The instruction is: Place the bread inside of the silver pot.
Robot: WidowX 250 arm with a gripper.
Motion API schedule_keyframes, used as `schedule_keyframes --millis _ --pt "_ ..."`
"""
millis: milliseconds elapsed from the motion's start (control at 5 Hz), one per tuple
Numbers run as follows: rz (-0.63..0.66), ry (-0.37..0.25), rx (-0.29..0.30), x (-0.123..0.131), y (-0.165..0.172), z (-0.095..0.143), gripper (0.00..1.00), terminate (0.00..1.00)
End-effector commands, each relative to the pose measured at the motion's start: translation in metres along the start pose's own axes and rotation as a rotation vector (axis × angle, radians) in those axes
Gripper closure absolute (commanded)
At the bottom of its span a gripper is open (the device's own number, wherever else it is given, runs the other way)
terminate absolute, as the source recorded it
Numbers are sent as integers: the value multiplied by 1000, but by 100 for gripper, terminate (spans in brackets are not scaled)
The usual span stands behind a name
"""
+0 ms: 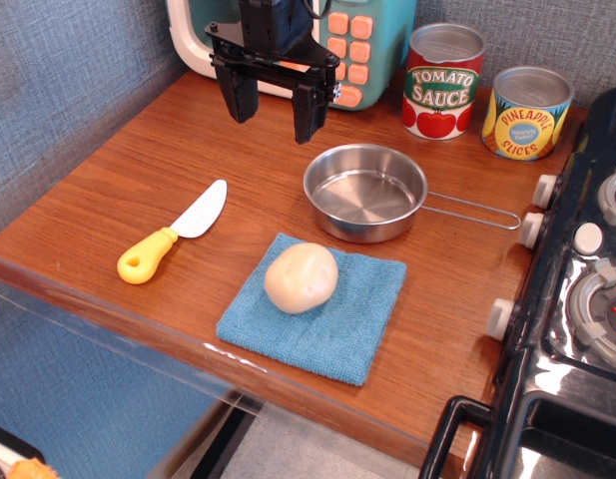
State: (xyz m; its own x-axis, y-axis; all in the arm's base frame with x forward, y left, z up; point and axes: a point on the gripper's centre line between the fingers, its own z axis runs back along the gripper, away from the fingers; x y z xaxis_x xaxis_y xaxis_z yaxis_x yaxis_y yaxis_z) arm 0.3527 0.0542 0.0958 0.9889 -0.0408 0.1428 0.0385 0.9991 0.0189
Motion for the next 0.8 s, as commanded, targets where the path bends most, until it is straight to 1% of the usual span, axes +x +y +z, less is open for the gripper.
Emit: schedule_keyframes --millis 0,200,400,600 --pt "0 0 0 0 0 0 0 0" --pt "13 -27 -79 -17 -12 3 0 0" --pt "-6 -61 -131 -39 -33 9 0 0" --pt "11 -58 -104 -66 -53 13 0 0"
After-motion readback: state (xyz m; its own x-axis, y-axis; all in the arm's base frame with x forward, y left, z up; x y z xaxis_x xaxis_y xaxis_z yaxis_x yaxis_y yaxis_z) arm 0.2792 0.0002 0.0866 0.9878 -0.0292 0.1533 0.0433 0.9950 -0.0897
